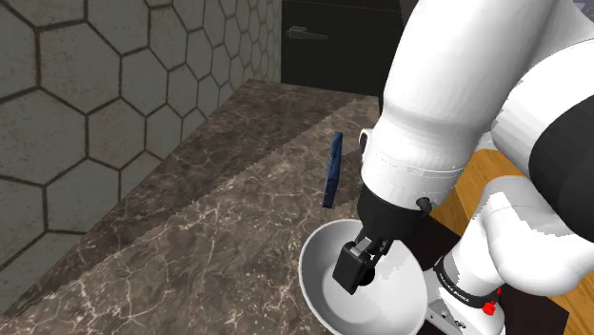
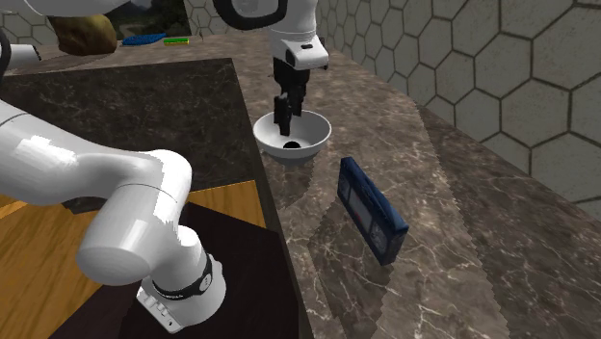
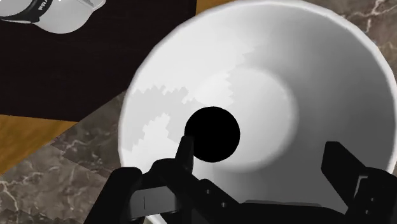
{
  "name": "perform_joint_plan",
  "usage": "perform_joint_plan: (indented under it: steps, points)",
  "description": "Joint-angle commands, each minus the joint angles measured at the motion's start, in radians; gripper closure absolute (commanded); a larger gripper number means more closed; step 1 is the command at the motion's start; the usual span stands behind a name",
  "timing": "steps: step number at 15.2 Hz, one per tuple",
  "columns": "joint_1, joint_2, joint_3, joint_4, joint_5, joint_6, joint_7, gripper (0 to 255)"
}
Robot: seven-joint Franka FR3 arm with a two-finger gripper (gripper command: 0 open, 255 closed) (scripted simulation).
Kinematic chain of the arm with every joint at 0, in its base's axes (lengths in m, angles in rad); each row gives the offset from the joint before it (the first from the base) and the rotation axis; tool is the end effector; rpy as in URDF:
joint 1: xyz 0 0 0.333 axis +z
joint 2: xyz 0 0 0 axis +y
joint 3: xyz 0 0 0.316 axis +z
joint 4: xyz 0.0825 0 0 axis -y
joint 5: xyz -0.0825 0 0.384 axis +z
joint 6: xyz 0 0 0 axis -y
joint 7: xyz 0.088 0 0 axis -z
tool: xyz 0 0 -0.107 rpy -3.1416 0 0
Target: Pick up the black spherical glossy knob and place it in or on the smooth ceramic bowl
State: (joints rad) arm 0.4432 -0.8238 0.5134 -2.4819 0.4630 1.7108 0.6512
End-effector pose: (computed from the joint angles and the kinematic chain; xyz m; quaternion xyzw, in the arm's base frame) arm 0.1404 0.3132 0.5136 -0.9980 -0.0441 0.0310 0.0322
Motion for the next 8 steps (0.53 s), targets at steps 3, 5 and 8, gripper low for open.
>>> perform_joint_plan:
  steps: [3, 5, 8]
  points:
    - [0.011, 0.012, -0.011, -0.07, 0.062, 0.055, -0.021, 0]
    - [0.015, 0.015, 0.001, -0.093, 0.073, 0.081, -0.023, 0]
    - [0.022, 0.023, 0.025, -0.131, 0.094, 0.13, -0.027, 0]
